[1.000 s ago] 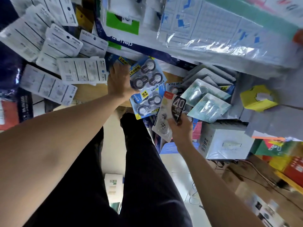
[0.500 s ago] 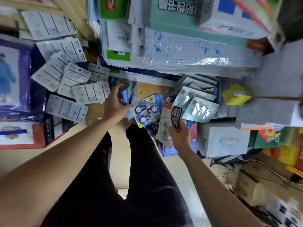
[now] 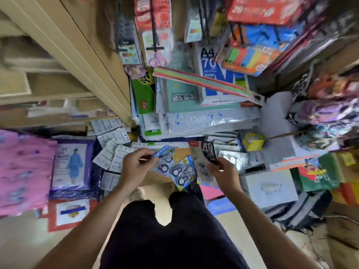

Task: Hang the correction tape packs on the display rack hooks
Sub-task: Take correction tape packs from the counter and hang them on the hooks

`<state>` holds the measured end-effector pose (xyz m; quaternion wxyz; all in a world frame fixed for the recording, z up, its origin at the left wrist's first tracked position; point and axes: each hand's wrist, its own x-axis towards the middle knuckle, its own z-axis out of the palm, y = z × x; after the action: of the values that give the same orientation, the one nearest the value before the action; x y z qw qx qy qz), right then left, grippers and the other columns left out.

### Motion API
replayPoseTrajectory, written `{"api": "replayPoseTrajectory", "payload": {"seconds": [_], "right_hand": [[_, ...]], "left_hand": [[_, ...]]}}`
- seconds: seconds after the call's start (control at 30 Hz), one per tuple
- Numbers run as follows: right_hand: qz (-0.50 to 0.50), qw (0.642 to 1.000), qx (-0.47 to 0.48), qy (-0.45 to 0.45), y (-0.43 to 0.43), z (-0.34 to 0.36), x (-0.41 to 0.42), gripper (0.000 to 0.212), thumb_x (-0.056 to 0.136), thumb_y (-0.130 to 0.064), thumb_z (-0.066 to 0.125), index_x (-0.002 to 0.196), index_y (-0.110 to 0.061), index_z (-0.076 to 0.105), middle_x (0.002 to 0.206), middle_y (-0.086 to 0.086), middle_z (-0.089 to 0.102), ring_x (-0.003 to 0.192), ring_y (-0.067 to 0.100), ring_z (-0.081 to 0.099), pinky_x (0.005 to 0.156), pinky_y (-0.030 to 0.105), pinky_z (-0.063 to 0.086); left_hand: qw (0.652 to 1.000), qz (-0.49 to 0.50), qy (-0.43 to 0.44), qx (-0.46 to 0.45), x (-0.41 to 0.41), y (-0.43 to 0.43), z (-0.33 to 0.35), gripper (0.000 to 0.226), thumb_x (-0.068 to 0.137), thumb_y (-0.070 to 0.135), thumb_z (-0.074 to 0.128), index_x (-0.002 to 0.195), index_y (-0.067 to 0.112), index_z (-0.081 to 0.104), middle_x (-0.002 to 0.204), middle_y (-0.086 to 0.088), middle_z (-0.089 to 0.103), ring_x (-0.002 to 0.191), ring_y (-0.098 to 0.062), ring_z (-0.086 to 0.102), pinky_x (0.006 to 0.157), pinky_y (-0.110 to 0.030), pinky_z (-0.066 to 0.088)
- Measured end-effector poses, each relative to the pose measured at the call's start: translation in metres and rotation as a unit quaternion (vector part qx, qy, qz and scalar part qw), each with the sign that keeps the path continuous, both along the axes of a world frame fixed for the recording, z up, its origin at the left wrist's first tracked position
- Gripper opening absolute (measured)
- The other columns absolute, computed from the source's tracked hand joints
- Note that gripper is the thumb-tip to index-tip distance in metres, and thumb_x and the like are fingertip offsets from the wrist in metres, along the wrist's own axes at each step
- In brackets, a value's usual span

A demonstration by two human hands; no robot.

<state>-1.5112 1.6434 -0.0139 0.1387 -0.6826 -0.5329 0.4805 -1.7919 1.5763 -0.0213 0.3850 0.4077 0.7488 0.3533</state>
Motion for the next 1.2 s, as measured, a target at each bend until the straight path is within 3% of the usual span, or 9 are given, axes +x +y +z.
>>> {"api": "replayPoseTrajectory", "payload": {"seconds": [0.23,0.37,0.5,0.6,0.7,0.83,0.97,1.1,1.2], "right_hand": [[0.043,0.989,0.129,0.063,0.052,0.101,0.000,0.010,0.087,-0.019,0.071,0.086,-0.009,0.069,0.069,0.010,0.064,0.058,0.003,0.045,0.052,0.025,0.037],[0.083,0.963,0.215,0.143,0.076,0.174,-0.008,0.011,0.091,-0.005,0.069,0.081,-0.008,0.065,0.059,-0.015,0.059,0.054,-0.005,0.047,0.050,0.010,0.031],[0.115,0.929,0.295,0.193,0.095,0.228,-0.013,0.012,0.094,-0.021,0.069,0.086,-0.012,0.067,0.072,0.007,0.063,0.066,0.007,0.046,0.058,0.032,0.036],[0.117,0.903,0.348,0.225,0.112,0.273,-0.018,0.009,0.093,-0.018,0.069,0.084,-0.019,0.067,0.071,-0.008,0.067,0.065,0.005,0.052,0.059,0.030,0.044],[0.137,0.868,0.406,0.253,0.130,0.322,-0.026,0.011,0.091,-0.028,0.070,0.095,-0.018,0.070,0.090,0.013,0.072,0.080,0.033,0.064,0.075,0.054,0.052],[0.153,0.819,0.449,0.322,0.152,0.392,-0.034,0.015,0.092,-0.001,0.066,0.097,-0.014,0.069,0.092,-0.009,0.074,0.086,0.005,0.065,0.078,0.023,0.051],[0.170,0.783,0.485,0.351,0.163,0.457,-0.043,0.015,0.092,0.002,0.063,0.106,0.001,0.066,0.099,-0.006,0.075,0.091,0.007,0.067,0.078,0.024,0.053],[0.188,0.748,0.531,0.350,0.168,0.512,-0.054,0.015,0.093,-0.001,0.064,0.106,-0.005,0.068,0.104,-0.002,0.075,0.095,0.009,0.068,0.085,0.027,0.055],[0.187,0.740,0.545,0.347,0.173,0.546,-0.065,0.018,0.093,0.002,0.063,0.097,-0.015,0.068,0.090,-0.012,0.076,0.084,0.000,0.068,0.077,0.019,0.053]], "left_hand": [[0.988,-0.032,0.086,0.127,-0.018,0.020,0.119,0.024,0.080,0.007,0.083,0.086,0.029,0.075,0.080,0.029,0.073,0.075,0.007,0.069,0.072,-0.005,0.048],[0.967,-0.041,0.165,0.191,-0.031,0.040,0.183,0.017,0.073,0.029,0.090,0.077,0.020,0.077,0.069,0.016,0.073,0.063,0.003,0.067,0.063,-0.017,0.051],[0.947,-0.081,0.214,0.227,-0.036,0.052,0.246,0.013,0.075,0.037,0.083,0.075,0.031,0.072,0.078,0.025,0.070,0.064,0.005,0.065,0.059,-0.018,0.050],[0.945,-0.082,0.199,0.247,-0.038,0.064,0.291,0.011,0.073,0.037,0.082,0.077,0.030,0.075,0.071,0.019,0.072,0.062,-0.002,0.067,0.061,-0.020,0.052],[0.930,-0.084,0.194,0.299,-0.041,0.078,0.341,0.007,0.072,0.031,0.082,0.073,0.029,0.075,0.068,0.016,0.072,0.061,0.000,0.064,0.059,-0.010,0.045],[0.905,-0.091,0.194,0.366,-0.046,0.098,0.407,0.010,0.067,0.038,0.078,0.072,0.032,0.073,0.066,0.013,0.071,0.058,0.001,0.059,0.057,-0.013,0.044],[0.873,-0.102,0.198,0.434,-0.055,0.113,0.470,0.010,0.067,0.045,0.079,0.073,0.040,0.072,0.071,0.011,0.072,0.061,-0.003,0.061,0.060,-0.022,0.047],[0.838,-0.114,0.220,0.485,-0.065,0.128,0.526,0.019,0.071,0.056,0.082,0.076,0.040,0.073,0.073,0.009,0.072,0.063,-0.008,0.060,0.061,-0.025,0.047],[0.821,-0.110,0.230,0.511,-0.065,0.138,0.564,0.019,0.073,0.045,0.082,0.072,0.030,0.070,0.071,0.013,0.071,0.061,-0.005,0.057,0.059,-0.020,0.045]]}}
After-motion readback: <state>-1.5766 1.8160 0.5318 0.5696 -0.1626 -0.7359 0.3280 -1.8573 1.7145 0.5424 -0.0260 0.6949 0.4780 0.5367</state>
